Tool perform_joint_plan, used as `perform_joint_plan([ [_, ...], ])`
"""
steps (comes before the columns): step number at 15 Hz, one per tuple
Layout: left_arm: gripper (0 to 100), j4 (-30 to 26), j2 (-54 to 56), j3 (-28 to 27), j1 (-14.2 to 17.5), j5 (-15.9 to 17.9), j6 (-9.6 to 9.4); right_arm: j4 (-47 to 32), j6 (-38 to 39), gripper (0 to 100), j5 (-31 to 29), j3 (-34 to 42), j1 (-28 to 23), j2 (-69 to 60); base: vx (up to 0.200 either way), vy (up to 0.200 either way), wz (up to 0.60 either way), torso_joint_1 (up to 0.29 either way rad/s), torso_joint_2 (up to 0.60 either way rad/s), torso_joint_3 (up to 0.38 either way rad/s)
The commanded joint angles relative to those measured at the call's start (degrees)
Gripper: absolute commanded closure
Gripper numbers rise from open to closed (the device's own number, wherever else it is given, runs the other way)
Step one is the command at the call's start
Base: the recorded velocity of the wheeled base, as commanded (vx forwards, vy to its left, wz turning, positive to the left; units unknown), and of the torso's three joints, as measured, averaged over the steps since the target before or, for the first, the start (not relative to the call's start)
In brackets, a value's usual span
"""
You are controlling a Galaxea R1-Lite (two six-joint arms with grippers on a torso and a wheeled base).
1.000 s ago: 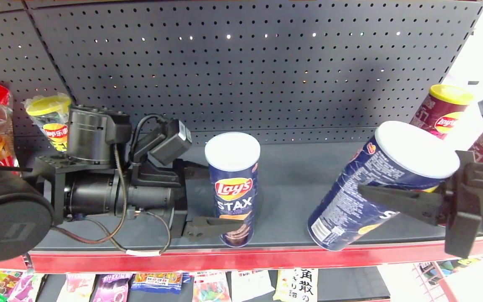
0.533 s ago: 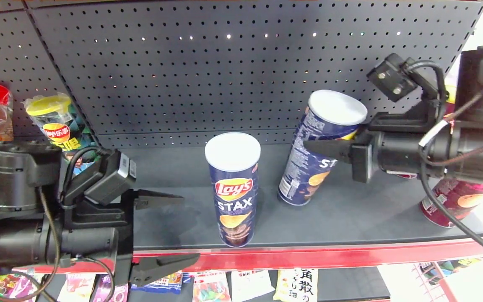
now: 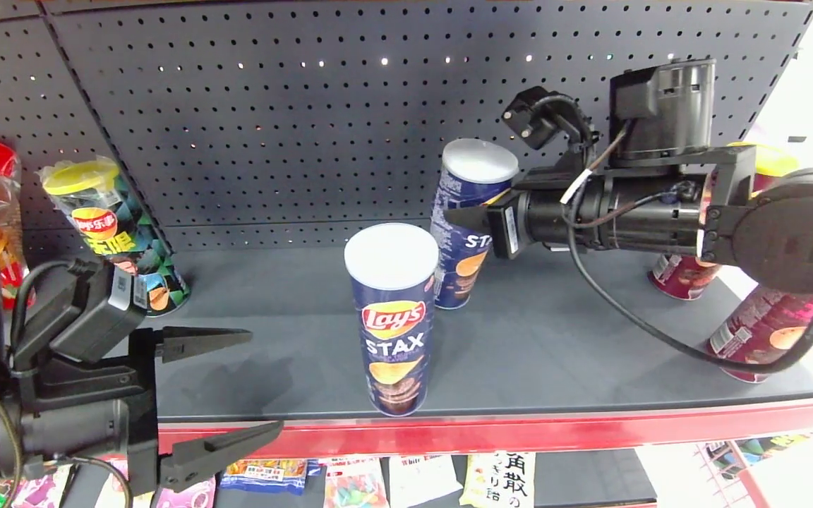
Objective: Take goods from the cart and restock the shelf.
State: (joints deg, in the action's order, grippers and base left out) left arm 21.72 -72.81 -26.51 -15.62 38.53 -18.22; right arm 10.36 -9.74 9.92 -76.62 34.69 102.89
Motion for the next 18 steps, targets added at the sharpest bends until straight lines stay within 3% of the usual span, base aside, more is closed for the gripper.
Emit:
perform_joint_plan([
  [1, 0, 0.07, 1.62, 1.11, 0.59, -0.04, 0.03, -0.61, -0.02, 100, -0.52, -2.75, 1.16, 3.28, 0.000, 0.000, 0.00, 0.000, 0.00, 0.000],
  [6, 0, 0.07, 1.71, 1.38, 0.67, -1.18, 0.03, -4.30, -0.19, 100, -2.01, -6.70, 2.13, 4.87, 0.000, 0.000, 0.00, 0.000, 0.00, 0.000],
  [18, 0, 0.07, 1.62, 1.29, 0.67, -1.27, 0.03, -4.21, -0.19, 100, -2.01, -6.53, 4.77, 6.10, 0.000, 0.000, 0.00, 0.000, 0.00, 0.000],
])
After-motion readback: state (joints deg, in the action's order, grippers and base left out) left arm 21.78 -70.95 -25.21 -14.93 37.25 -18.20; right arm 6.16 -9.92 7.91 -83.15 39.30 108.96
